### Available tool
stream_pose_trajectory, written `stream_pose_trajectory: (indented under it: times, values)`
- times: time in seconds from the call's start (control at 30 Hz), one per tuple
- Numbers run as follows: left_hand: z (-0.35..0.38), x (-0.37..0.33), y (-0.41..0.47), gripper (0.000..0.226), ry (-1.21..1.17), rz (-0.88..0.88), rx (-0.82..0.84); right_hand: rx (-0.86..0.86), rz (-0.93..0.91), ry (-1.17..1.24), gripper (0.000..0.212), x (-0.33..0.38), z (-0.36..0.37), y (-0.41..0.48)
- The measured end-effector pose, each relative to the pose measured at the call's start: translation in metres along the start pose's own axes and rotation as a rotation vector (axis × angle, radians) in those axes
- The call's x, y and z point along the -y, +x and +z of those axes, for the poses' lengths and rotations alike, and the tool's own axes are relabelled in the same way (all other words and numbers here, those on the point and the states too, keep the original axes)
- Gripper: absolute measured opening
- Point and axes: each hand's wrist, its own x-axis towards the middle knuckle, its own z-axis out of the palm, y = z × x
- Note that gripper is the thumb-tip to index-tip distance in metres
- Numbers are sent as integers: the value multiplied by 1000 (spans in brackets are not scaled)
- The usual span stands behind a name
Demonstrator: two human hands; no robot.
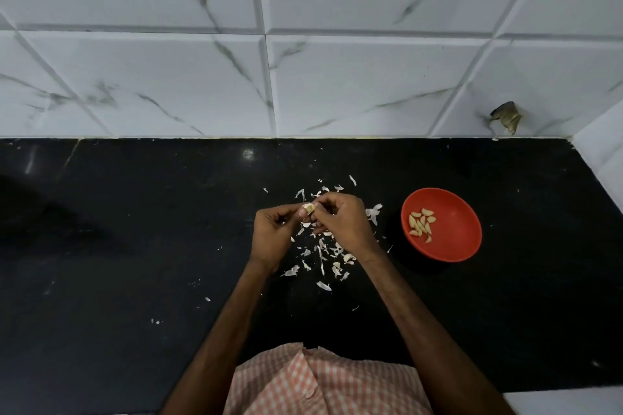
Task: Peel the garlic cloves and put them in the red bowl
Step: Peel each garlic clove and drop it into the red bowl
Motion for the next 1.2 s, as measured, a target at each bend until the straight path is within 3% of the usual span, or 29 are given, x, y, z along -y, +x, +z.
stream_pose_trajectory:
  times: [0.37, 0.73, 0.87, 1.07, 1.2]
  values:
    - [2, -7, -2, 23, -99, -112, -13, 37, 67, 73, 13, -3, 0, 2]
    - [1, -14, -5, 23, -140, -103, -50, 31, 122, 198, 14, 7, 2, 4]
    - [2, -19, -5, 9, -104, -81, -32, 40, 101, 216, 22, 11, 3, 1]
    - [-3, -13, -3, 16, -21, -123, -32, -30, 147, 387, 4, 4, 8, 3]
    - [-3, -16, -3, 24, 47, -105, -3, -112, 117, 346, 10, 4, 9, 3]
